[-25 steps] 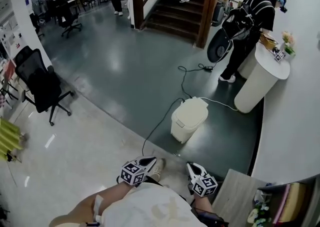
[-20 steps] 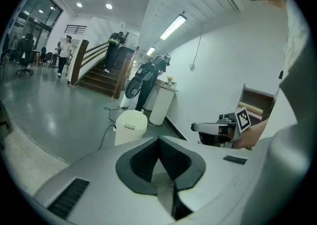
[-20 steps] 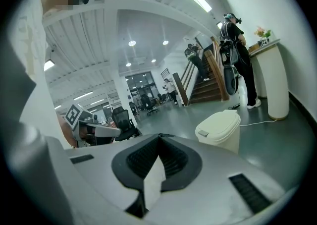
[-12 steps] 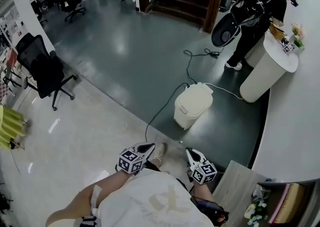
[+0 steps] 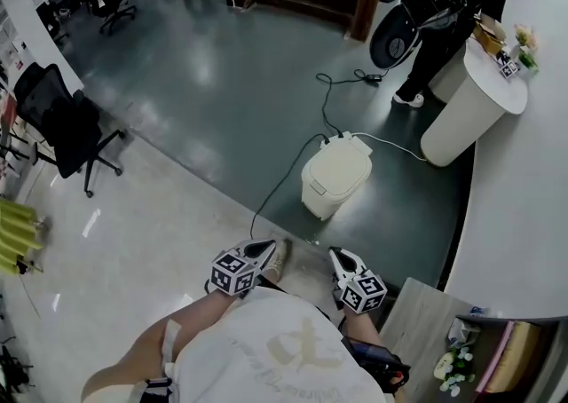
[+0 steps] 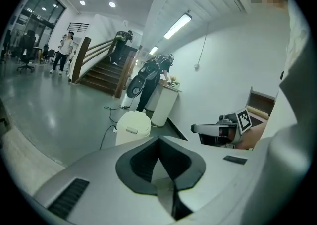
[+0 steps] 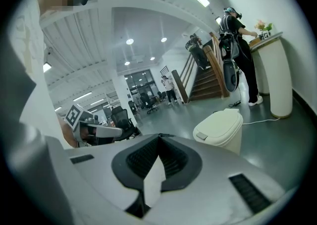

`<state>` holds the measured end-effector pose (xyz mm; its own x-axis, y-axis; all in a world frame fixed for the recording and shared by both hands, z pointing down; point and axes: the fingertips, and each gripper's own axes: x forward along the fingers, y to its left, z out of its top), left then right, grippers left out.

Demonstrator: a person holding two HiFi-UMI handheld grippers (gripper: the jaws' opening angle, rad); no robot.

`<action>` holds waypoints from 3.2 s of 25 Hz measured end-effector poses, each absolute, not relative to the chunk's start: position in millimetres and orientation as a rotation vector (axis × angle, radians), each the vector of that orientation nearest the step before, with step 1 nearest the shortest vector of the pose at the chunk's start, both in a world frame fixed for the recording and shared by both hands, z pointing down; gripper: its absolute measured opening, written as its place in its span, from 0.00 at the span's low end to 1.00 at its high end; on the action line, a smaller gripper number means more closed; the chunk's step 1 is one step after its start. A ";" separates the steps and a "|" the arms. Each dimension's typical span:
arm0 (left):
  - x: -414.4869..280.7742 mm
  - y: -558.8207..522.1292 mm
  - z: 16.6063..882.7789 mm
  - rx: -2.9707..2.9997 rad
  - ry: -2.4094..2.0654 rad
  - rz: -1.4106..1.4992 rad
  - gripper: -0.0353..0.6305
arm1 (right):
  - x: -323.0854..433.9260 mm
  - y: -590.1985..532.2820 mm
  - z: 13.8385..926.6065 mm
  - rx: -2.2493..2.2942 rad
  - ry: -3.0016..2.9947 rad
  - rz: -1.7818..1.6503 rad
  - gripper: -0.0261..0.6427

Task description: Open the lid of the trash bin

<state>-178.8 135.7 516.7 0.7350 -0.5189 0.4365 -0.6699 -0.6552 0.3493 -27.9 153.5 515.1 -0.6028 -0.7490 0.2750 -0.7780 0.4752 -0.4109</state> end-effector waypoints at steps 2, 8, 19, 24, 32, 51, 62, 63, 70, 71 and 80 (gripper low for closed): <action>-169.5 119.4 518.0 2.453 -0.878 0.410 0.08 | -21.9 142.7 516.1 1.385 -2.638 0.785 0.05; -145.1 72.3 524.3 2.462 -0.809 0.428 0.08 | 0.2 114.5 521.4 1.448 -2.581 0.807 0.05; -104.2 -2.5 525.1 2.511 -0.622 0.481 0.08 | 26.2 57.4 517.0 1.618 -2.487 0.824 0.05; -96.5 -33.8 525.6 2.534 -0.525 0.485 0.08 | 24.7 32.1 515.4 1.689 -2.429 0.830 0.05; -103.9 -83.5 527.6 2.551 -0.456 0.498 0.08 | 22.9 -12.9 509.3 1.776 -2.363 0.809 0.05; -91.4 -111.3 579.7 2.518 -0.279 0.634 0.08 | 25.3 -50.9 541.3 1.765 -2.274 0.910 0.05; -48.8 -117.7 628.8 2.497 -0.234 0.783 0.08 | 38.3 -66.1 583.7 1.708 -2.320 1.020 0.05; -44.5 -119.4 635.3 2.489 -0.245 0.796 0.08 | 40.6 -66.4 588.5 1.703 -2.321 1.032 0.05; -27.5 -124.4 670.6 2.416 -0.318 0.873 0.08 | 50.2 -64.3 611.5 1.635 -2.342 1.100 0.05; -24.3 -126.6 674.6 2.406 -0.334 0.877 0.08 | 50.5 -64.1 613.9 1.614 -2.351 1.102 0.05; 4.8 -148.9 717.3 2.343 -0.420 0.977 0.08 | 63.2 -82.1 641.1 1.512 -2.391 1.152 0.05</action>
<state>4.8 -148.9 717.3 0.6851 -0.0693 0.7252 -0.4782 -0.7938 0.3759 63.2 -82.1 641.1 -0.5071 -0.7408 0.4406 -0.8063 0.2271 -0.5461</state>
